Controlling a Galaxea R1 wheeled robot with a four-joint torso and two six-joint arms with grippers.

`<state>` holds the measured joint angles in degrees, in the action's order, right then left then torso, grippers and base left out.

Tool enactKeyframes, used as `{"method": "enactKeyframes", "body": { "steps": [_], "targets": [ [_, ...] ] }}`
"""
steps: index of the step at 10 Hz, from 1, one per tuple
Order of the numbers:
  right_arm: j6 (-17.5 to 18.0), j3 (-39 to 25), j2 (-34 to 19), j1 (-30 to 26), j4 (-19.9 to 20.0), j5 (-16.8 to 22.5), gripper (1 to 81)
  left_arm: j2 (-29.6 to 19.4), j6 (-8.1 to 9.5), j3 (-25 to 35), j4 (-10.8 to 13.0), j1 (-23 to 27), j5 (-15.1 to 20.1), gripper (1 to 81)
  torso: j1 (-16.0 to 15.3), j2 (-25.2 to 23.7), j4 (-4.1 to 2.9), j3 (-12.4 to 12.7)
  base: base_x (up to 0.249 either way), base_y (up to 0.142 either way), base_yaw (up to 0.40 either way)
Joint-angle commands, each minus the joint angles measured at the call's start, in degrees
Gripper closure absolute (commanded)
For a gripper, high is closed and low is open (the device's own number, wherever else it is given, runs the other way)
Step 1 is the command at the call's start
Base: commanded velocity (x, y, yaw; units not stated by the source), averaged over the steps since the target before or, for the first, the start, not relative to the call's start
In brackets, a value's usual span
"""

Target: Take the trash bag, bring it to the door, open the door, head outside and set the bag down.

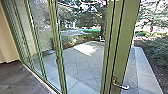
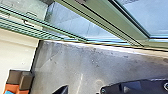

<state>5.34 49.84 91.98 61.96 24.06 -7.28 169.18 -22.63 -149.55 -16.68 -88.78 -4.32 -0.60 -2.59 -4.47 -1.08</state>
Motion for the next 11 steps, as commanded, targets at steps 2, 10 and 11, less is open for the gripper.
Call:
{"method": "enactKeyframes", "body": {
  "steps": [2,10,11],
  "targets": [
    [0.20,-2.47,-6.08,-11.62,11.18,7.54,1.0,-0.07,-0.05,0.40,-0.37,2.60,3.52,81.1,0.00,0.00,0.00,0.00,0.000,0.000,0.000],
    [0.72,4.28,-3.54,-26.57,27.42,13.33,1.0,0.64,-0.05,0.14,-0.46,2.60,3.44,81.1,0.00,0.00,0.00,0.00,0.000,0.000,0.000],
    [0.81,6.40,-2.21,-28.24,29.20,15.19,1.0,0.55,-0.05,0.14,-0.99,2.61,3.44,81.1,0.00,0.00,0.00,0.00,0.000,0.000,0.000]
  ]
}}
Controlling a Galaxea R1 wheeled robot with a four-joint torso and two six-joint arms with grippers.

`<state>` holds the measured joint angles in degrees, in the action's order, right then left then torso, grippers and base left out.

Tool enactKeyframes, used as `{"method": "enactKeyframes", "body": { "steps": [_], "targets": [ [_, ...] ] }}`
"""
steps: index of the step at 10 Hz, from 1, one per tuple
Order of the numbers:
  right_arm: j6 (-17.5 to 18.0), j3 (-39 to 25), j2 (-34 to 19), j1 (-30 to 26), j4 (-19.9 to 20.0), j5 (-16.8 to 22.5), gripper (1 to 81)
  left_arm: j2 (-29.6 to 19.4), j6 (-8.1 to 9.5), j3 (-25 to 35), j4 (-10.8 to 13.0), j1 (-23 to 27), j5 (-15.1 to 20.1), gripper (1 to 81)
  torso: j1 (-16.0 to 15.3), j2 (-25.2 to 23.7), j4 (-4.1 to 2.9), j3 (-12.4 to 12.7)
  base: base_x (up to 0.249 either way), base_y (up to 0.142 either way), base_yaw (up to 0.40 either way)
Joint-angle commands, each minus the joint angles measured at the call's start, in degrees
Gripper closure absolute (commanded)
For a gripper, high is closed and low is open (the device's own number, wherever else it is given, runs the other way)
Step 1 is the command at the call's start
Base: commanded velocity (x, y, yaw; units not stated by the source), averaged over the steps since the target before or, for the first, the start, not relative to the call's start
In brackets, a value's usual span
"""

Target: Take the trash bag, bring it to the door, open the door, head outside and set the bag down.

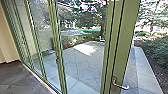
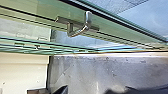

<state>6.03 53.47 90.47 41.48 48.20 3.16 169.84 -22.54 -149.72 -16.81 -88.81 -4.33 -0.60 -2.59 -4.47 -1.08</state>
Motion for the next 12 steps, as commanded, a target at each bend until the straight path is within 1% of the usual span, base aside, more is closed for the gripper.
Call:
{"method": "enactKeyframes", "body": {
  "steps": [1,3,4,5,7,8,9,11,12],
  "targets": [
    [0.38,4.27,0.62,-9.34,5.59,6.51,1.0,-0.02,-0.22,0.31,-0.94,2.63,3.54,81.1,0.00,0.00,0.00,0.00,0.000,0.000,0.000],
    [3.72,9.71,4.14,-12.77,5.50,12.14,1.0,-0.11,-0.14,0.22,-0.94,2.71,3.54,81.1,0.00,0.00,0.00,-0.02,0.000,0.000,0.000],
    [7.21,13.39,6.50,-14.61,4.81,15.98,1.0,-0.11,-0.14,0.22,-0.94,2.63,3.45,81.1,-0.02,0.00,0.00,-0.02,0.000,0.000,0.000],
    [9.41,15.41,7.99,-15.76,4.53,17.14,1.0,-0.20,-0.14,0.13,-0.95,2.63,3.45,81.1,-0.02,0.00,0.00,-0.02,0.000,0.000,0.000],
    [12.25,18.68,10.38,-17.61,4.09,19.17,1.0,-0.29,-0.14,0.13,-1.03,2.72,3.45,81.1,-0.02,0.00,0.00,-0.02,0.000,0.000,0.000],
    [15.73,20.78,12.12,-19.01,3.57,20.74,1.0,-0.29,-0.14,0.13,-1.03,2.89,3.45,81.1,-0.02,0.02,0.00,-0.05,0.000,0.000,0.000],
    [19.93,21.58,13.09,-20.24,2.09,21.45,1.0,-0.29,-0.14,0.13,-1.03,2.89,3.45,81.1,-0.02,0.02,0.00,-0.05,0.000,0.000,0.000],
    [29.91,21.76,15.21,-22.71,-3.90,21.45,1.0,-0.29,-0.14,0.13,-1.03,2.89,3.36,81.1,-0.02,0.05,0.00,-0.07,0.000,0.000,0.000],
    [34.66,21.40,16.44,-23.50,-8.12,21.45,1.0,-0.29,-0.14,0.13,-1.03,2.89,3.27,81.1,-0.02,0.05,0.00,-0.07,0.000,0.000,0.000]
  ]
}}
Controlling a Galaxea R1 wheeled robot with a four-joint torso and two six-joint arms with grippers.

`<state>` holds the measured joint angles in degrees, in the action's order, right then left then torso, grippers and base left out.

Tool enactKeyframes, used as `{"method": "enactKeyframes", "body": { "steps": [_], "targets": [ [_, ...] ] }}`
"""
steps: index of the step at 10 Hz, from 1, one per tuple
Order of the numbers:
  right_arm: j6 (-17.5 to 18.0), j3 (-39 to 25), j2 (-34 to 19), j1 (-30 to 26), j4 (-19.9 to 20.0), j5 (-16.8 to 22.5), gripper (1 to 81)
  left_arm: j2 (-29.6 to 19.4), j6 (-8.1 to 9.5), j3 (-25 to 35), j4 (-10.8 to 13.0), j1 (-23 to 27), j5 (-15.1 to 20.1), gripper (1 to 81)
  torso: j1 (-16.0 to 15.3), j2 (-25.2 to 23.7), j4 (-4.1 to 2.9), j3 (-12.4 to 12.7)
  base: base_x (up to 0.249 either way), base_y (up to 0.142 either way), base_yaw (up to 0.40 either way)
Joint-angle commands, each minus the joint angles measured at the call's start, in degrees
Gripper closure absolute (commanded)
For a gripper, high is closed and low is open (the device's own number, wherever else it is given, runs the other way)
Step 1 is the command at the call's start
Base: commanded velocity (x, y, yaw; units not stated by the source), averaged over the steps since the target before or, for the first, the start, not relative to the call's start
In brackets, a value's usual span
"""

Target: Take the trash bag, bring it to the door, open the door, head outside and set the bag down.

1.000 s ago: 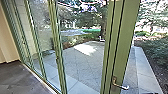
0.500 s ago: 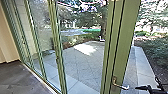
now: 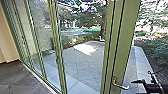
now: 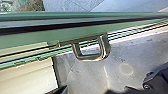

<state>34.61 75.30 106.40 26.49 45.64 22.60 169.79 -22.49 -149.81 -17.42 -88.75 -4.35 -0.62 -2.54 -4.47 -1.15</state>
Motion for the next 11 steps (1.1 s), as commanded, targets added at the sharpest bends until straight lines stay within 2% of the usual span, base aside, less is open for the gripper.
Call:
{"method": "enactKeyframes", "body": {
  "steps": [1,2,3,5,7,11],
  "targets": [
    [10.02,-1.04,1.55,-8.60,-9.66,1.92,1.0,-0.33,-0.18,0.05,-0.51,2.83,3.30,81.1,0.00,0.00,0.00,0.00,0.000,0.000,0.000],
    [13.03,-1.31,2.44,-8.33,-12.42,1.83,1.0,-0.33,-0.27,-0.13,-1.12,2.83,3.39,81.1,0.00,0.00,0.00,0.00,0.000,0.000,0.000],
    [14.43,-1.40,2.88,-7.90,-13.56,1.74,1.0,-0.24,-0.27,-0.22,-1.21,2.83,3.39,81.1,0.00,0.00,0.00,0.00,0.000,0.000,0.000],
    [16.01,0.26,3.84,-6.49,-14.00,1.83,1.0,-0.15,-0.27,-0.22,-1.12,2.83,3.39,81.1,-0.02,0.02,0.00,-0.02,0.000,0.000,0.000],
    [19.62,2.73,4.73,-5.52,-14.97,2.18,1.0,-0.06,-0.27,-0.22,-1.12,2.83,3.39,81.1,-0.02,0.02,0.00,-0.02,0.000,0.000,0.000],
    [28.74,5.02,7.70,-5.43,-20.66,3.77,1.0,-0.15,-0.27,-0.22,-1.21,2.83,3.39,81.1,-0.02,0.02,0.00,-0.04,0.000,0.000,0.000]
  ]
}}
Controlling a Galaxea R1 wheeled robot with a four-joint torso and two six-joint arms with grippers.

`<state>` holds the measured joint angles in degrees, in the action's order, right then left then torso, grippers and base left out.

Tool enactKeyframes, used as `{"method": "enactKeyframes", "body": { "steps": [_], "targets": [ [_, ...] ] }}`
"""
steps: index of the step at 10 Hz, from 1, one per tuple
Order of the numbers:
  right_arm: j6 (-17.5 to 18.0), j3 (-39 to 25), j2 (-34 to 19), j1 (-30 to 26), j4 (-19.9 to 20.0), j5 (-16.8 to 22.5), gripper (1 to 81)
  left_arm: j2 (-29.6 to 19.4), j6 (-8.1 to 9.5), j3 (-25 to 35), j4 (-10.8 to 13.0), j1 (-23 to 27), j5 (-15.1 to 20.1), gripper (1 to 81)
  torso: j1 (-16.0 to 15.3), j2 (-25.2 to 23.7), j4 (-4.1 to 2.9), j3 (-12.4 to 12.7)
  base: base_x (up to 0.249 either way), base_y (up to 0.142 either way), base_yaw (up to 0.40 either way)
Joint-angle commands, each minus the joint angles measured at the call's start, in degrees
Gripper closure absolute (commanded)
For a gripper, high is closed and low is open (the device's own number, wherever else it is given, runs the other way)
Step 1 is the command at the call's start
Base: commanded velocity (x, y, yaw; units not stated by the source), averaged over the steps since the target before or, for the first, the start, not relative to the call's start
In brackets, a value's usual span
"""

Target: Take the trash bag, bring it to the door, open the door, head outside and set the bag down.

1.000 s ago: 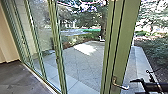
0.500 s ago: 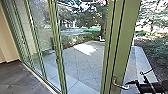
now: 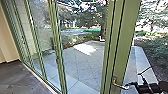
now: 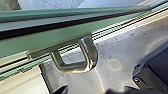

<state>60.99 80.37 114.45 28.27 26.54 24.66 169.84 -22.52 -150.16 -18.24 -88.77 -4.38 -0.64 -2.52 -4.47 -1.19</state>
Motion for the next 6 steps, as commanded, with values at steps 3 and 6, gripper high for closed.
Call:
{"method": "enactKeyframes", "body": {
  "steps": [3,6],
  "targets": [
    [7.89,1.69,2.38,-7.12,-4.65,1.71,1.0,-0.29,-0.25,0.13,-0.40,2.85,3.41,81.1,0.00,0.00,0.00,0.00,0.000,0.000,0.000],
    [11.78,5.92,4.68,-7.56,-5.80,1.71,1.0,-0.55,-0.25,0.13,-0.66,2.85,3.41,81.1,-0.02,0.00,0.00,0.00,0.000,0.000,0.000]
  ]
}}
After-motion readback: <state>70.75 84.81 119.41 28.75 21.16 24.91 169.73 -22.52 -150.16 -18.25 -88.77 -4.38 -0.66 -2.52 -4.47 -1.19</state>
